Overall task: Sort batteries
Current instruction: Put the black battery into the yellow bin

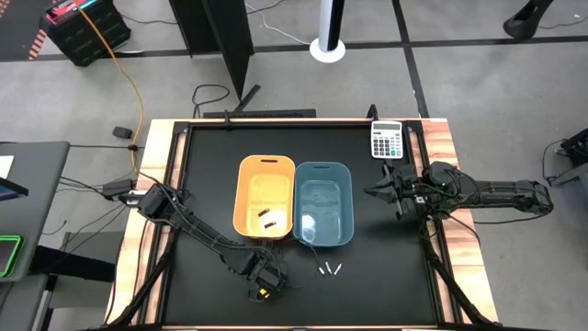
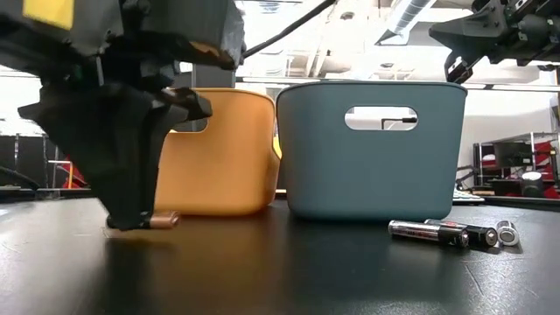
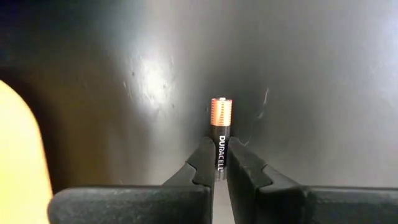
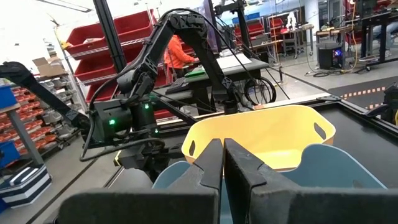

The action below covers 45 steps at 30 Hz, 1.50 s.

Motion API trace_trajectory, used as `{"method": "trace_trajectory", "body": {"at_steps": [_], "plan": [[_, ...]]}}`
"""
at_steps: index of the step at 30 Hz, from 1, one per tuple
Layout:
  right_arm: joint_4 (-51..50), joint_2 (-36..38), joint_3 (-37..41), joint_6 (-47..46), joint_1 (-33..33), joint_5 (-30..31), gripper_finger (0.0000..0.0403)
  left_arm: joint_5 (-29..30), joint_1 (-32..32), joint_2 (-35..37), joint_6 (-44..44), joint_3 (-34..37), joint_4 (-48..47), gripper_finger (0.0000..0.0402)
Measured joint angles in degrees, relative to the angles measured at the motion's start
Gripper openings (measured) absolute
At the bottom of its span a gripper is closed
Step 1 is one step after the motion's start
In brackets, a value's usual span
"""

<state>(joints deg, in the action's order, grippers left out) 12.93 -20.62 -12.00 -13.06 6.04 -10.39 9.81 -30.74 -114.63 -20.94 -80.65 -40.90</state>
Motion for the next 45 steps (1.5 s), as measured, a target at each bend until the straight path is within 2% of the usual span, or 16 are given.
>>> {"method": "trace_trajectory", "body": {"at_steps": [7,12,22,29,33,37,41,43,45], "plan": [[0.00,0.02,-0.01,-0.02,0.00,0.00,0.0033,1.72,-0.11,0.04,0.70,-3.90,-2.96,0.0012],[0.00,0.01,0.01,0.00,0.01,0.00,0.0033,6.55,-0.39,0.13,0.83,-9.77,-8.37,0.0012],[0.00,0.01,0.00,-0.02,0.00,0.00,0.0033,21.80,0.36,0.28,-2.04,-25.90,-30.58,0.0002],[-0.04,0.02,0.01,-0.04,0.00,0.00,0.0033,23.30,3.12,0.31,-2.02,-30.09,-37.12,0.0002],[-0.51,0.00,0.01,-0.07,0.00,0.00,0.0033,20.91,3.80,0.29,0.32,-30.17,-32.92,0.0002],[-0.83,0.02,-0.01,-0.07,0.00,0.00,0.0033,13.62,2.81,0.26,4.27,-27.92,-18.62,0.0015],[-1.89,0.00,0.01,-0.07,0.00,0.00,0.0033,9.01,-0.19,0.26,6.94,-21.18,-5.22,0.0074],[-2.32,0.00,0.01,-0.07,0.00,0.00,0.0033,8.55,-1.40,-0.44,5.66,-16.92,-0.72,0.0113],[-2.34,0.00,0.01,-0.07,0.00,0.00,0.0033,10.79,-2.35,-1.68,2.90,-14.10,1.95,0.0151]]}}
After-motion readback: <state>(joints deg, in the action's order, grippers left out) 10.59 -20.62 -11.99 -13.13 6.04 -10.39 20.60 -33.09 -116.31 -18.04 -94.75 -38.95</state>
